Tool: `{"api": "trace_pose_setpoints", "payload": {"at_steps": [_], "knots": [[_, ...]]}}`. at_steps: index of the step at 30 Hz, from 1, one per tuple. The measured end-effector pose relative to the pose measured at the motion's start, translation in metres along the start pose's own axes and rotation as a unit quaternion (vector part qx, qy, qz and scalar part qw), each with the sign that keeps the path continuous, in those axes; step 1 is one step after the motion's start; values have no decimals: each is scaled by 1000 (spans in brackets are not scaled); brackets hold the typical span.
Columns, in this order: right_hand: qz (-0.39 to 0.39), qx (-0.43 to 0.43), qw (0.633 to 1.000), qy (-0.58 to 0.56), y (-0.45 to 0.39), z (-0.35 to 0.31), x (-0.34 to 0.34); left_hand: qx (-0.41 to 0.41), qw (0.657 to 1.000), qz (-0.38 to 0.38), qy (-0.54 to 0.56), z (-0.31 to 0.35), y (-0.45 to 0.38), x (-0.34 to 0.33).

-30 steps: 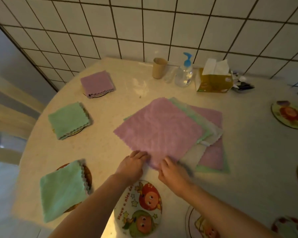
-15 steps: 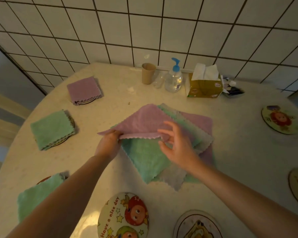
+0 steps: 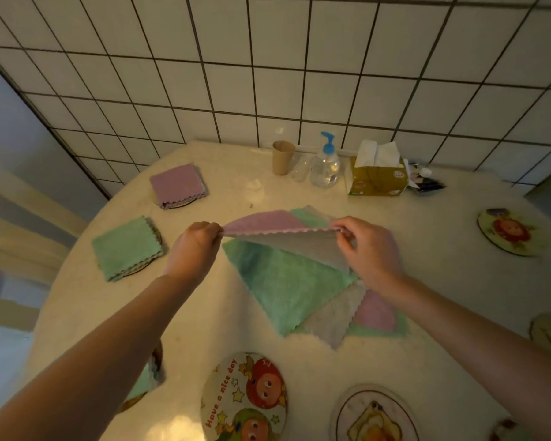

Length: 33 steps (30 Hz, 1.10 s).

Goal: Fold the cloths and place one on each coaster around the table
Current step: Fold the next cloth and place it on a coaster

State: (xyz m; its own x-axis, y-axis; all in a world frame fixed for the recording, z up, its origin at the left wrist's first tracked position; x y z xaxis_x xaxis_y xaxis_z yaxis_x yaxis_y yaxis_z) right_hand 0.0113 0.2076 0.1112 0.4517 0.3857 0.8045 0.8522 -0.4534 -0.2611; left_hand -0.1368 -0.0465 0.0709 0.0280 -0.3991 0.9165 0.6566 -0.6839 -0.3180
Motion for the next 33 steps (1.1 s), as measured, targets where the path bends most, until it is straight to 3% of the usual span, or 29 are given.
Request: {"api": "trace_pose_setpoints", "payload": {"at_steps": [11, 20, 24, 29, 31, 33], "knots": [[-21, 41, 999, 17, 136, -17, -2, -162, 986, -19, -35, 26, 127, 23], [-170, -36, 984, 44, 281, -6, -42, -232, 963, -137, -15, 45, 263, -9], [-286, -88, 953, 47, 332, 11, -62, -254, 947, -196, 9, 57, 308, -19], [-336, -112, 935, 17, 367, 10, -66, -196, 924, -314, 98, 66, 334, -26], [-339, -131, 931, -8, 368, 11, -66, -129, 912, -367, 128, 62, 334, -30], [-314, -157, 936, -36, 360, 19, -66, -50, 915, -362, 171, 51, 326, -31]]}}
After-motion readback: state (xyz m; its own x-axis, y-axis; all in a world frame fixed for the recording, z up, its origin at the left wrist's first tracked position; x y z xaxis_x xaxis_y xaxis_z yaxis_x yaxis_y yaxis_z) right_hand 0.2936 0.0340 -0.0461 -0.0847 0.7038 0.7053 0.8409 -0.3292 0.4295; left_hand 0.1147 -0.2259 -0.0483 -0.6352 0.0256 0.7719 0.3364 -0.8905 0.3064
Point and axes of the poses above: each hand's wrist, its own y-axis away from the middle knuckle, its own x-axis out of the back of the hand, z = x × y, the point moved 7 cm from there along -y, towards the middle knuckle, and after that the axes turned 11 degrees about -x, right-handed, at the moved point
